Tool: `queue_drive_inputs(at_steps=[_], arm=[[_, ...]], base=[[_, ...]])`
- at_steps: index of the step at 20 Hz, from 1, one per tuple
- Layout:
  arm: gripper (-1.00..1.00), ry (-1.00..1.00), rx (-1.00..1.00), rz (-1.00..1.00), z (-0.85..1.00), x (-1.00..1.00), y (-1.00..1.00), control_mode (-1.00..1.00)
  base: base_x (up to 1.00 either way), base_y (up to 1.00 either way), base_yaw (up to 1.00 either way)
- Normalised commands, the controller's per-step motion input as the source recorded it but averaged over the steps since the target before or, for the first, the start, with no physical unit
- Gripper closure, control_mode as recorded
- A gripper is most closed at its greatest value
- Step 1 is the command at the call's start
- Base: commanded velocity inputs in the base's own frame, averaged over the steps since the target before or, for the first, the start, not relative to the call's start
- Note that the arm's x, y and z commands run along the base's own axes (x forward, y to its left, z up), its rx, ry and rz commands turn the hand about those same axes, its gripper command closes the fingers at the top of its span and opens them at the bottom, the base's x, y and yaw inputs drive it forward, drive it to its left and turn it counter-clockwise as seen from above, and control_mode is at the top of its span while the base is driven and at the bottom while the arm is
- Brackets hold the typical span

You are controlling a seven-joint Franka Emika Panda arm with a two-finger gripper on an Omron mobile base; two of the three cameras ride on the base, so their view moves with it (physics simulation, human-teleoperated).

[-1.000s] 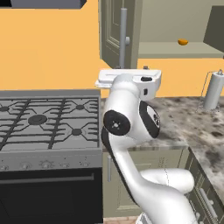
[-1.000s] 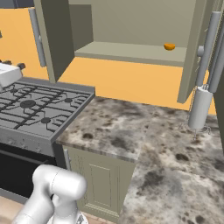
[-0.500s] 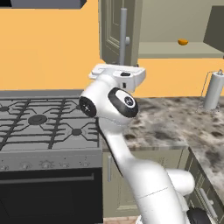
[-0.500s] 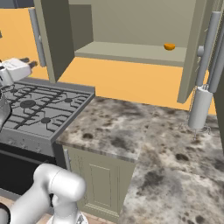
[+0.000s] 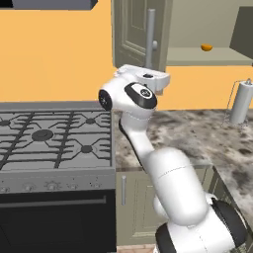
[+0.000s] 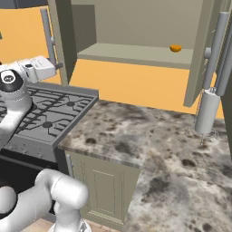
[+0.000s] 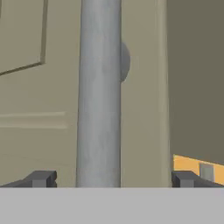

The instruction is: Open the cabinet. Pick the peach and peach from the cabinet and place them into the bowl. Then close the cabinet.

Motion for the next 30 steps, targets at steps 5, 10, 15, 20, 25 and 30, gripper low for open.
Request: queue_drive_inputs(at_steps=[5,10,15,20,25,30], arm=[[-1.0,0.0,0.15,0.12,-0.25,0.89,-0.89,-1.0],[-1.0,-0.02,0.1,0.33,-0.58,0.95,-0.96,-1.0],[-1.0,-0.19,0.0,0.41,-1.0,0.92,-0.77,-1.0],[-1.0,-0.11,0.0,0.18,-0.4,0.12,-0.2,-1.0],[-1.0,-0.04,0.0,0.22,-0.23,0.43,-0.44,-1.0],[-1.0,-0.01,0.03,0.29,-0.21,0.93,-0.5,-1.0]], base=[[0.0,0.0,0.0],[0.0,0.0,0.0],[0.0,0.0,0.0],[0.0,0.0,0.0],[0.0,0.0,0.0],[0.0,0.0,0.0]])
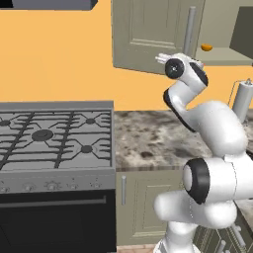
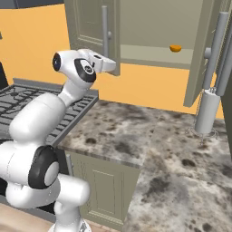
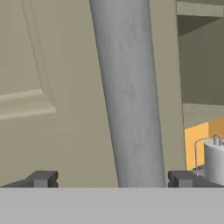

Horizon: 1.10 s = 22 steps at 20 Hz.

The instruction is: Open the cabinet. Pick the peach and peach from the cabinet and place them into the bowl. Then close the cabinet.

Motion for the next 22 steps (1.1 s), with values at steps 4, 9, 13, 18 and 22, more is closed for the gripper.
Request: queue_drive_inputs(at_steps=[4,9,13,18,22], arm=[[-1.0,-0.02,0.0,0.3,-0.42,0.99,-0.46,-1.0],[-1.0,-0.01,0.0,0.22,-0.36,0.73,-0.39,-1.0],[-1.0,0.0,0.0,0.03,-0.06,0.31,-0.1,-1.0],[-1.0,0.01,0.01,0.03,0.57,-0.5,0.07,-1.0],[-1.0,0.04,0.0,0.09,0.47,-1.0,0.42,-1.0]], base=[[0.0,0.0,0.0],[0.0,0.0,0.0],[0.0,0.0,0.0],[0.0,0.0,0.0],[0.0,0.0,0.0]])
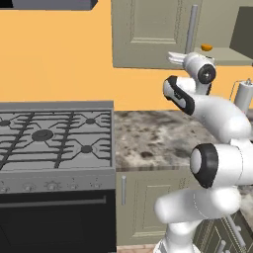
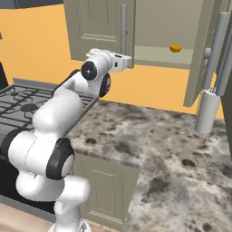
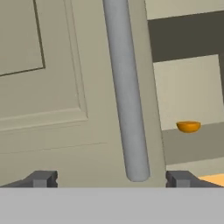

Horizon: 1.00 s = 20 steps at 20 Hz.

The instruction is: Open the cabinet. Pick the peach and peach from the cabinet and place them into the bowl. Then close the cabinet.

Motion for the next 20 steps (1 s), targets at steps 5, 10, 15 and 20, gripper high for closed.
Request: queue_drive_inputs(at_steps=[5,10,15,20], arm=[[-1.0,0.2,0.03,0.12,0.04,-1.0,0.19,-1.0],[-1.0,0.85,0.19,-0.07,0.59,-0.99,-0.02,-1.0],[-1.0,0.69,0.07,-0.17,0.26,-0.41,-0.01,-1.0],[-1.0,0.01,-0.01,0.0,-0.7,-0.77,-0.09,-1.0]], base=[[0.0,0.0,0.0],[0.0,0.0,0.0],[0.0,0.0,0.0],[0.0,0.0,0.0]])
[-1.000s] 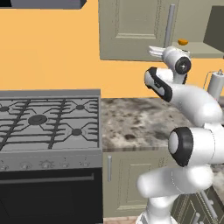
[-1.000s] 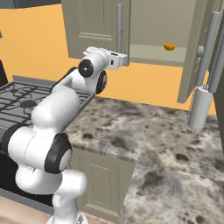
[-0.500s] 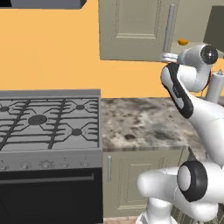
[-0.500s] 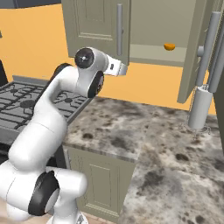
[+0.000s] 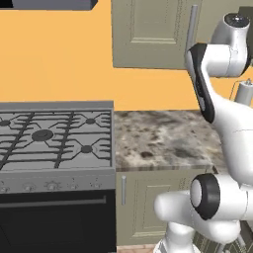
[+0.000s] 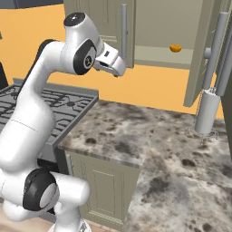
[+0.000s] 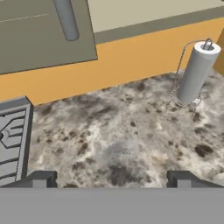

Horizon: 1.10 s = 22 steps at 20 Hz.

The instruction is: Open the cabinet. Pick the peach and peach from the cabinet and place them into the bowl. Then close the cabinet.

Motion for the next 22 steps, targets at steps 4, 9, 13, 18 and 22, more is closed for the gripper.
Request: queue_drive_inputs(at_steps=[4,9,13,18,22], arm=[[-1.0,0.0,0.0,0.0,-0.73,-1.0,-0.42,-1.0],[-1.0,-0.1,0.0,-0.03,-0.09,-1.0,-0.68,-1.0],[-1.0,-0.15,0.0,-0.09,0.0,-1.0,-0.88,-1.0],[-1.0,-0.05,0.0,-0.15,0.0,-0.97,-0.98,-1.0],[-1.0,-0.09,-0.02,-0.1,0.02,-0.88,-0.91,-1.0]], base=[[0.0,0.0,0.0],[0.0,0.0,0.0],[0.0,0.0,0.0],[0.0,0.0,0.0],[0.0,0.0,0.0]])
